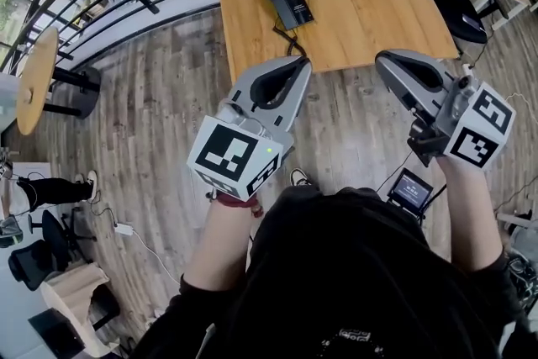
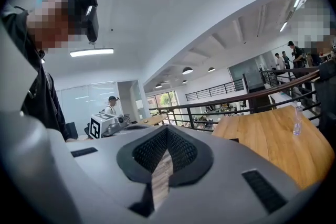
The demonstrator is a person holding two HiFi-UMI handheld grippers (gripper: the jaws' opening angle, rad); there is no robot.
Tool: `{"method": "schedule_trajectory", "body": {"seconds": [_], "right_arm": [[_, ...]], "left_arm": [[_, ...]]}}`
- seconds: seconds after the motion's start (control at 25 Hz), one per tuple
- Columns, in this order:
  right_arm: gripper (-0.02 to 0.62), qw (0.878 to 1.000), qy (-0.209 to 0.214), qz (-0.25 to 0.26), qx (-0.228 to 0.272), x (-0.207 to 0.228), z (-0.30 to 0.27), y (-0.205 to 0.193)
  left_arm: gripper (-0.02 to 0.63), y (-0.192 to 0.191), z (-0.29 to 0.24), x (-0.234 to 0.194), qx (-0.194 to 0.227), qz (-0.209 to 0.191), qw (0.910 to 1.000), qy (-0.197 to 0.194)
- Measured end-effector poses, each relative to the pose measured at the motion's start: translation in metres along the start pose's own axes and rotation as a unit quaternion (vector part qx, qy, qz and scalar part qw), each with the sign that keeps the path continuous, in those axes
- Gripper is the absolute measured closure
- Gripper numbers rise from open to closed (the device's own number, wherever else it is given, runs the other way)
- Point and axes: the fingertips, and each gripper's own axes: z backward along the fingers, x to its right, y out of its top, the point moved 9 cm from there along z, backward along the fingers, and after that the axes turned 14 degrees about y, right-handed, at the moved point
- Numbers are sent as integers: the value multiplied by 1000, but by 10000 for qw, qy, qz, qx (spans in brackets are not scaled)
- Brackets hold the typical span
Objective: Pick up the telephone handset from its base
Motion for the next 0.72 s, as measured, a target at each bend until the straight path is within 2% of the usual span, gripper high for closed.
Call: {"method": "schedule_trajectory", "body": {"seconds": [0.16,0.36,0.56,0.72], "right_arm": [[578,9994,105,-244,232,5,-21,4],[578,9990,156,-393,164,18,-35,2],[578,9983,334,-462,147,49,-53,-1],[578,9973,552,-464,161,61,-68,8]], "left_arm": [[600,-5,9,-19,-14,76,10000,20],[600,-16,15,-31,-62,230,9996,122],[600,-31,4,-50,-142,326,9988,323],[600,-26,4,-61,-159,318,9980,526]]}}
